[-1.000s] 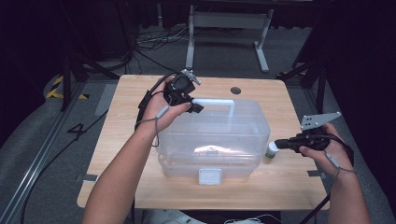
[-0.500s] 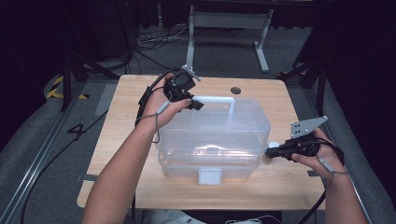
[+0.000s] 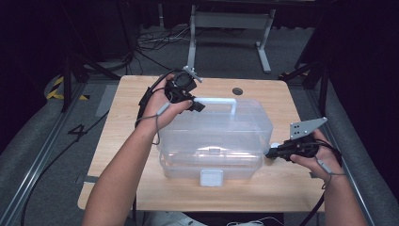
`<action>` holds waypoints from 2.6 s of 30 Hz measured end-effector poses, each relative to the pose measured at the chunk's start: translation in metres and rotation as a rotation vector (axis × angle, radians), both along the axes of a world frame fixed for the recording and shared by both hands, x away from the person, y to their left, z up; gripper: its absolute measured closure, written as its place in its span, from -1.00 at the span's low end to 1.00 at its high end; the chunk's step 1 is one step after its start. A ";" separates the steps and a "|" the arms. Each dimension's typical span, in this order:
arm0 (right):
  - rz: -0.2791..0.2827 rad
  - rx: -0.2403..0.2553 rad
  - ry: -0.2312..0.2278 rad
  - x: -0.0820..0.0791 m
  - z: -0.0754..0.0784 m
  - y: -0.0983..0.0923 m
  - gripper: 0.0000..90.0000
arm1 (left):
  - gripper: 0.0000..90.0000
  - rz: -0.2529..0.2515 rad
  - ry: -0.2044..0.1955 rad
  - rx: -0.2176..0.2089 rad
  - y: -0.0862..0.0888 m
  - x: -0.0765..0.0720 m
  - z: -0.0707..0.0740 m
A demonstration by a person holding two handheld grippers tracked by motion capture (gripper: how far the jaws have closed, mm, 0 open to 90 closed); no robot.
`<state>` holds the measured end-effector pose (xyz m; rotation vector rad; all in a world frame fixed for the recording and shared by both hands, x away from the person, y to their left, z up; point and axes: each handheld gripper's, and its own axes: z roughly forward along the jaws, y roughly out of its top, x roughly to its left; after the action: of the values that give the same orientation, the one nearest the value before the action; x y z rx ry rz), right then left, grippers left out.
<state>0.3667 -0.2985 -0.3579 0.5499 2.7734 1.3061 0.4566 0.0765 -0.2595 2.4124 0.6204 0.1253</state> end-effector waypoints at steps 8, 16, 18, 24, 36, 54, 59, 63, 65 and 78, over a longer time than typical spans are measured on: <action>-0.016 -0.005 -0.011 0.000 0.001 0.000 1.00 | 0.28 -0.019 0.010 -0.026 0.001 -0.002 -0.002; -0.012 -0.013 -0.007 0.001 0.001 0.001 1.00 | 0.09 0.018 -0.027 -0.064 0.013 -0.010 0.007; -0.015 -0.013 -0.011 0.002 0.002 0.001 1.00 | 0.08 0.025 -0.037 -0.084 0.019 -0.013 0.011; -0.025 -0.005 -0.019 0.003 0.004 0.001 1.00 | 0.07 0.048 -0.069 -0.116 0.034 -0.023 0.019; -0.092 0.085 -0.082 0.010 0.018 0.000 1.00 | 0.21 0.087 -0.111 -0.188 0.067 -0.046 0.033; -0.158 0.184 -0.140 0.019 0.029 0.005 1.00 | 0.24 0.095 -0.173 -0.251 0.090 -0.090 0.052; -0.203 0.215 -0.154 0.021 0.031 0.005 1.00 | 0.25 0.084 -0.172 -0.247 0.089 -0.100 0.049; -0.238 0.240 -0.171 0.022 0.034 0.004 1.00 | 0.25 0.082 -0.171 -0.251 0.089 -0.106 0.043; -0.252 0.251 -0.179 0.023 0.035 0.003 1.00 | 0.25 0.085 -0.169 -0.255 0.089 -0.108 0.040; -0.312 0.298 -0.219 0.026 0.037 0.005 1.00 | 0.25 0.165 -0.191 -0.342 0.096 -0.112 0.004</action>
<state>0.3932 -0.2932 -0.3213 0.7630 2.2260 1.5970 0.3442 0.1725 -0.2555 1.9930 0.6903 0.2907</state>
